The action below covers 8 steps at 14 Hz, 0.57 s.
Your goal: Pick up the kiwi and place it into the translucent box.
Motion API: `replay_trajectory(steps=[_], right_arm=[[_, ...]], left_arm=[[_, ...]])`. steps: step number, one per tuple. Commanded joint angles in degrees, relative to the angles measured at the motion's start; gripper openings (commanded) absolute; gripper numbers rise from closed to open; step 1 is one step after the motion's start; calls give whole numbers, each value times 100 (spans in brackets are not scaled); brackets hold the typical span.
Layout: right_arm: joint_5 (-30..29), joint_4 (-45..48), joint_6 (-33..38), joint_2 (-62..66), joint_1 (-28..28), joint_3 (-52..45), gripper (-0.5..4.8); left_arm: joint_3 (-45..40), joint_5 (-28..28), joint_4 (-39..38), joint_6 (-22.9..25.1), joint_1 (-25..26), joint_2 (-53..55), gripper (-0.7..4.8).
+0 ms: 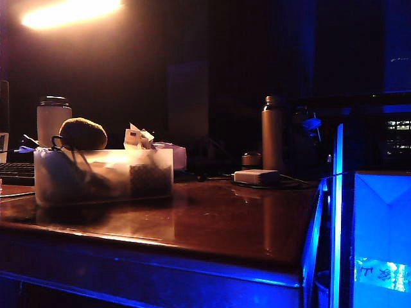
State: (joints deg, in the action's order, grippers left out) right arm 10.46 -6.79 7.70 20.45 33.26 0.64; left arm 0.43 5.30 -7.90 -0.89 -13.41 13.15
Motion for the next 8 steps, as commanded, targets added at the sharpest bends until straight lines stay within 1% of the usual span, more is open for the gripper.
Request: replay_trajectory(steps=[1,3,6,8], right_arm=[[-4,63,22,-2,2,28,-1],[-4,39,20,-68,2,20,-1],[-7,-157,20,-715,-39,-28,-1],[-9,-157,20,-1058,-162,-28,-1]], left_arm=[[-9,-13,72,22,4,2,-3],[-9,-13,72,22,9,0,-3],[-9,2,-66,22,70,-310,-3],[-7,28,-79,22,448,-688,-3]])
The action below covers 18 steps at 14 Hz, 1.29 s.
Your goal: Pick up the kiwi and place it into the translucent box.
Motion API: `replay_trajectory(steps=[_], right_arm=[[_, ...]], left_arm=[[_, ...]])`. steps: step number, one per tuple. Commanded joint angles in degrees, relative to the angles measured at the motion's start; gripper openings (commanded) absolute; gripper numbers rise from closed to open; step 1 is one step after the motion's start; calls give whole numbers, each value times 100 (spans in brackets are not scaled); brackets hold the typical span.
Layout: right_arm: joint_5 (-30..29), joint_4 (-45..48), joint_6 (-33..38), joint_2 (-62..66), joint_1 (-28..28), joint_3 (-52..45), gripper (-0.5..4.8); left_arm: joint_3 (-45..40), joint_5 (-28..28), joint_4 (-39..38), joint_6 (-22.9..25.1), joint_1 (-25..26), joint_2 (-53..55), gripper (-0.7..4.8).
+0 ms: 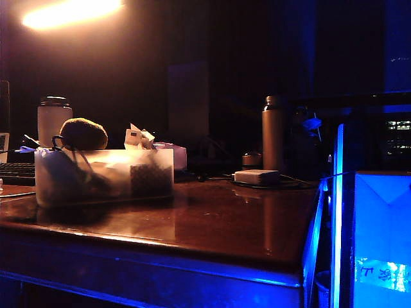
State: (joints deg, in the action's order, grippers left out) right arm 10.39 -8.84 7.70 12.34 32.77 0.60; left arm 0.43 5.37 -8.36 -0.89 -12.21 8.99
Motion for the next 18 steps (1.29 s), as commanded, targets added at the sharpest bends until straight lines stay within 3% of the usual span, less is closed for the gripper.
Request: replay_trajectory(steps=[1,5,11,18], right_arm=[[0,48,20,-385,-249,-24,-1],[0,50,20,-1073,-990,-24,-1],[2,94,20,-1222,-2050,-24,-1],[0,96,20,-1222,-2055,-22,-1]], left_arm=[[-9,22,-35,24,638,-509,-3],[-9,-33,59,24,1373,-896,-3],[-9,-17,24,24,1386,-894,-3],[-9,-20,24,24,1386,-894,-3]])
